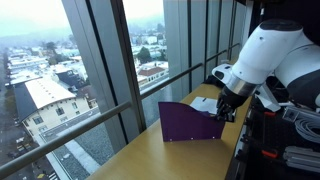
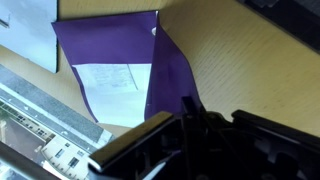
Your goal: Open the folder
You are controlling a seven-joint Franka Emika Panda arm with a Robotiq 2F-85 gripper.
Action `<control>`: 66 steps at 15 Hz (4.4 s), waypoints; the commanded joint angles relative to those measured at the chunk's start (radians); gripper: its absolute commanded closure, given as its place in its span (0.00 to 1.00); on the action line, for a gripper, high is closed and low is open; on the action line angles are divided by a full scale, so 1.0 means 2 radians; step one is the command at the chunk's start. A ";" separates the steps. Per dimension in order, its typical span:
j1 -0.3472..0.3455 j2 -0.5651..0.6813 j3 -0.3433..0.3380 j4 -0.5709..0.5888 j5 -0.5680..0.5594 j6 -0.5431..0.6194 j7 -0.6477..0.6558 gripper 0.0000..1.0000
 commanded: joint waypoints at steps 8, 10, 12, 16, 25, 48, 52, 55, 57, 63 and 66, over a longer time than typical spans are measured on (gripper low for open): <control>-0.130 -0.066 0.093 0.010 -0.008 -0.021 -0.030 1.00; -0.154 -0.089 0.123 0.010 -0.006 -0.035 -0.032 1.00; -0.175 -0.099 0.156 0.011 0.000 -0.046 -0.032 1.00; -0.214 -0.100 0.214 0.018 0.012 -0.052 -0.035 1.00; -0.349 -0.076 0.366 0.038 0.042 -0.050 -0.053 1.00; -0.665 -0.034 0.637 0.108 0.015 -0.062 -0.049 0.31; -0.788 -0.086 0.755 0.082 0.063 -0.079 -0.084 0.02; -0.877 -0.128 0.818 0.077 0.121 -0.109 -0.110 0.00; -0.933 -0.145 0.848 0.084 0.177 -0.129 -0.154 0.00; -1.026 -0.192 0.822 0.136 0.275 -0.253 -0.271 0.00; -0.902 -0.186 0.683 0.142 0.268 -0.257 -0.271 0.00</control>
